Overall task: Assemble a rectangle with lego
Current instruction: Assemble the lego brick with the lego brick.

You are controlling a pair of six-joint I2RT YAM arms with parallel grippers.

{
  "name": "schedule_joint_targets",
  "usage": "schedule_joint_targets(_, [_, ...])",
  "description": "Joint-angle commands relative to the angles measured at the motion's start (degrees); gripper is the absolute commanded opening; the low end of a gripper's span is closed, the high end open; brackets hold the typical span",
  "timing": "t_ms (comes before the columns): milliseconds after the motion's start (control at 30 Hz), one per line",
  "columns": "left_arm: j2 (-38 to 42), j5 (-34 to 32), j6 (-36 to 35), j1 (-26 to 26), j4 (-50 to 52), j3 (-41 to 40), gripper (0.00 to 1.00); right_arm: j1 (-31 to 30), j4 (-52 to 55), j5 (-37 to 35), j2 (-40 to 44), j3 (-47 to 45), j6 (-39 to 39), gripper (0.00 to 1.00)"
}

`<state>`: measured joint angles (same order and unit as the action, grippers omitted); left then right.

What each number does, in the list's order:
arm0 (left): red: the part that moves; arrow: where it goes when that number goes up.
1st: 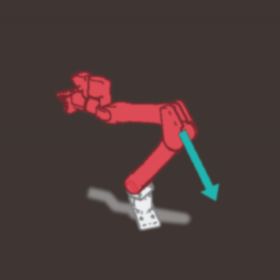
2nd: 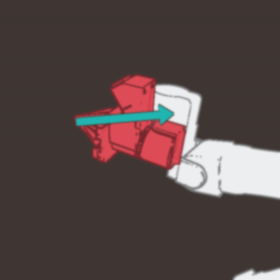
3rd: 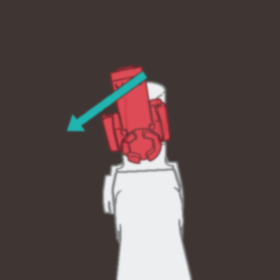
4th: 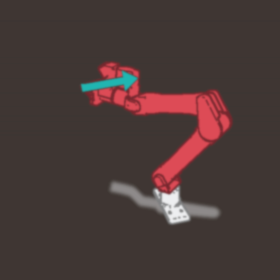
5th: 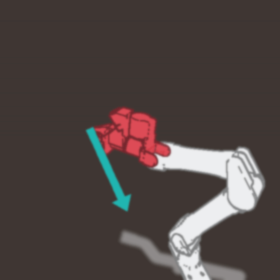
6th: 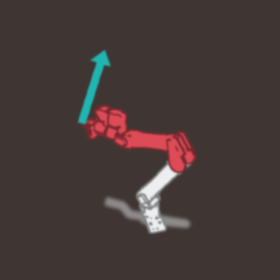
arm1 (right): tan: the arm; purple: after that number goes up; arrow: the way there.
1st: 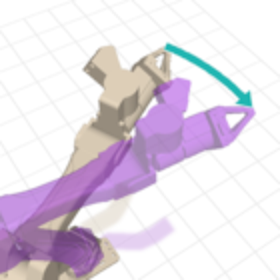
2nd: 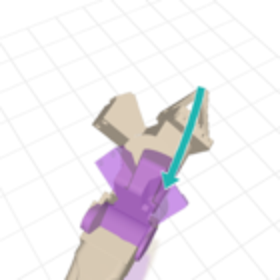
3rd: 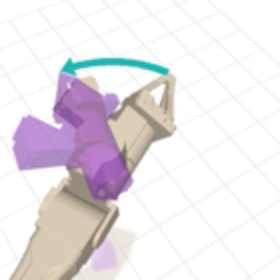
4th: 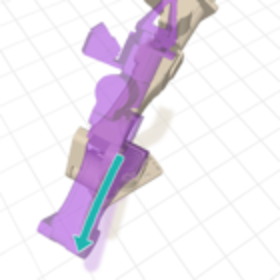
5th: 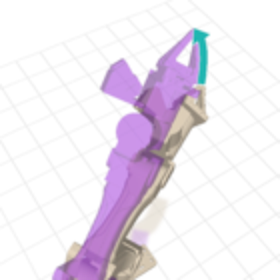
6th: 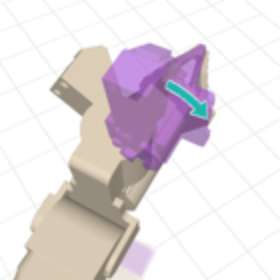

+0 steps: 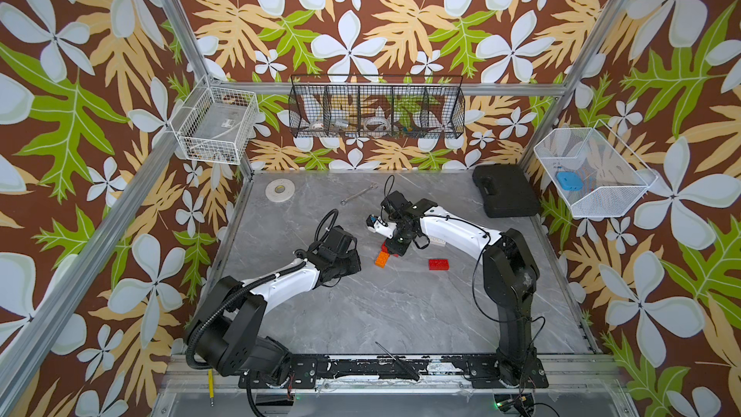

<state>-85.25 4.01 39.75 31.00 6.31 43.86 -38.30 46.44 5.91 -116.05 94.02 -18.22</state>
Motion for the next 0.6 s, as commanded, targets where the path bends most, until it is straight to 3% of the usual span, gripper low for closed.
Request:
schedule_joint_targets(0, [-3.32,2.99,-2.17,-0.57,-3.27,3.0,0.15,-0.08,1.55,-0.23,0.56,-0.04,0.04,0.16])
schedule_joint_targets(133, [-7.49,5.69,-2.48,-0.95,-4.12,5.54,0.13,-0.19,1.67,0.29,-0.05,-0.1,0.29,0.16])
schedule_joint_targets(567, [-8.5,6.88,-0.37,-1.03,-7.44,2.83,0.13,-0.54,2.01,0.04,-1.79,1.72,-0.9,0.15])
